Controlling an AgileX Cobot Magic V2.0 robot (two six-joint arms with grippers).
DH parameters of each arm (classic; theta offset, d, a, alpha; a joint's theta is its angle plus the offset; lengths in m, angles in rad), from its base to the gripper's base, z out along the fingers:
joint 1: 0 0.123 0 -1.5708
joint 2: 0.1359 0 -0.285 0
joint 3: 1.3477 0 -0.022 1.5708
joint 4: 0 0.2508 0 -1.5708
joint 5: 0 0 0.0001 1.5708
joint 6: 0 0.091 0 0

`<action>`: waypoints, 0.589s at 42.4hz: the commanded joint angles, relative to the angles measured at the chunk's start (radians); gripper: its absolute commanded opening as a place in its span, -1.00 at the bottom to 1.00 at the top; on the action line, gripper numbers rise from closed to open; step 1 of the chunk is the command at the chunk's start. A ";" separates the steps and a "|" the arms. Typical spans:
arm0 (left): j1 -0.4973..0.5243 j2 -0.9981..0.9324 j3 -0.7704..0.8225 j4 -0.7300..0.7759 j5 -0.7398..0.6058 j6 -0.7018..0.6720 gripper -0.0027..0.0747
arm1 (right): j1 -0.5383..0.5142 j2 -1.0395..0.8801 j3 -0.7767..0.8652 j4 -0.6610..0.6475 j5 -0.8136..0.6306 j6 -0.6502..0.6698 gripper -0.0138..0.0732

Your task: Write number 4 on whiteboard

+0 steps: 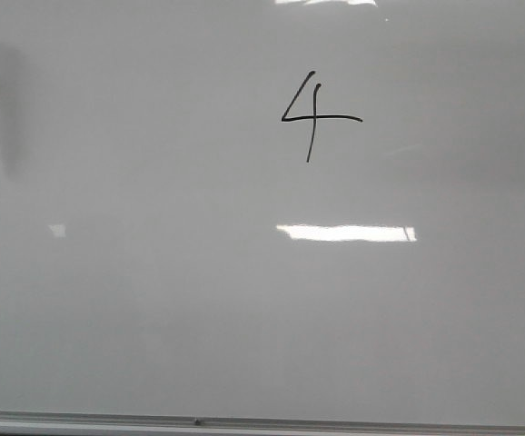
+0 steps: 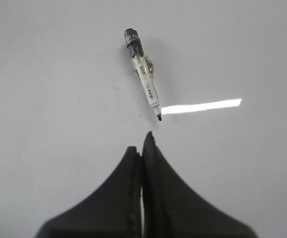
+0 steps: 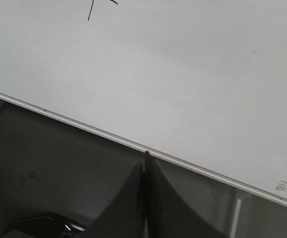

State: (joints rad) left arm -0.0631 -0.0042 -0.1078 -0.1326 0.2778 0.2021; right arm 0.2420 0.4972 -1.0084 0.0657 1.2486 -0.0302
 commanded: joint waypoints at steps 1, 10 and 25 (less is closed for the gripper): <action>0.003 -0.019 0.010 0.020 -0.115 -0.084 -0.98 | -0.007 0.008 -0.031 -0.002 -0.057 0.003 -0.84; 0.003 -0.017 0.074 0.148 -0.208 -0.249 -0.98 | -0.007 0.008 -0.031 -0.002 -0.056 0.003 -0.84; 0.003 -0.017 0.119 0.155 -0.329 -0.249 -0.98 | -0.007 0.008 -0.031 -0.002 -0.056 0.003 -0.84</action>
State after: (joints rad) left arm -0.0631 -0.0064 0.0063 0.0204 0.0414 -0.0369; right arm 0.2420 0.4972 -1.0084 0.0657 1.2501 -0.0302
